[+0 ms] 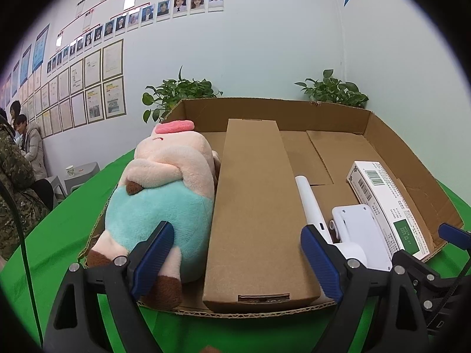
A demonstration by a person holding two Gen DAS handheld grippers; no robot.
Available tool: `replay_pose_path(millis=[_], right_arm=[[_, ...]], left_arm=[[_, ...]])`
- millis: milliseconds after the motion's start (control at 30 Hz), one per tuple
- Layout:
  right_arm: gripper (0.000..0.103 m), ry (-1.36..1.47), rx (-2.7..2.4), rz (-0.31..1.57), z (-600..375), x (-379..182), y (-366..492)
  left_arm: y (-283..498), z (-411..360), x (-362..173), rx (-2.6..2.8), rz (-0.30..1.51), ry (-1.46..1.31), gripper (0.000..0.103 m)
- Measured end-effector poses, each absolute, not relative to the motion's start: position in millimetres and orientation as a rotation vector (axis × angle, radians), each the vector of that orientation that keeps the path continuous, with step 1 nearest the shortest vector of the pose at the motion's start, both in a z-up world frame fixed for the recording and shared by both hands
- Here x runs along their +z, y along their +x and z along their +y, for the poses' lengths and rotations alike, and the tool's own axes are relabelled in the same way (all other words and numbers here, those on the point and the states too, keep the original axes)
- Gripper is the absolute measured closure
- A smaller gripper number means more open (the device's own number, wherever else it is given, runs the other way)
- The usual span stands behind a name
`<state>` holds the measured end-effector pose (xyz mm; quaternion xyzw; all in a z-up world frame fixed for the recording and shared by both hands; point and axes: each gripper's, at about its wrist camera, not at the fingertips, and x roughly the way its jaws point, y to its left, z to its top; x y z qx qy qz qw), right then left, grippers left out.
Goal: Organize objects
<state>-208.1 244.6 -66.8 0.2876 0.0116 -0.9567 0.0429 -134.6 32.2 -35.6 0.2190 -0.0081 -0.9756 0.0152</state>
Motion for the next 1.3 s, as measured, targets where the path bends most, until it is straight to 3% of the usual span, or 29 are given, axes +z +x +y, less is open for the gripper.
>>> replay_pose_path(millis=[1300], right_arm=[[0.0,0.894,-2.937,0.061,240.5,-68.5,-214.9]], left_arm=[[-134.1,34.0,-35.8,-3.025,-0.042,0.685,0.015]])
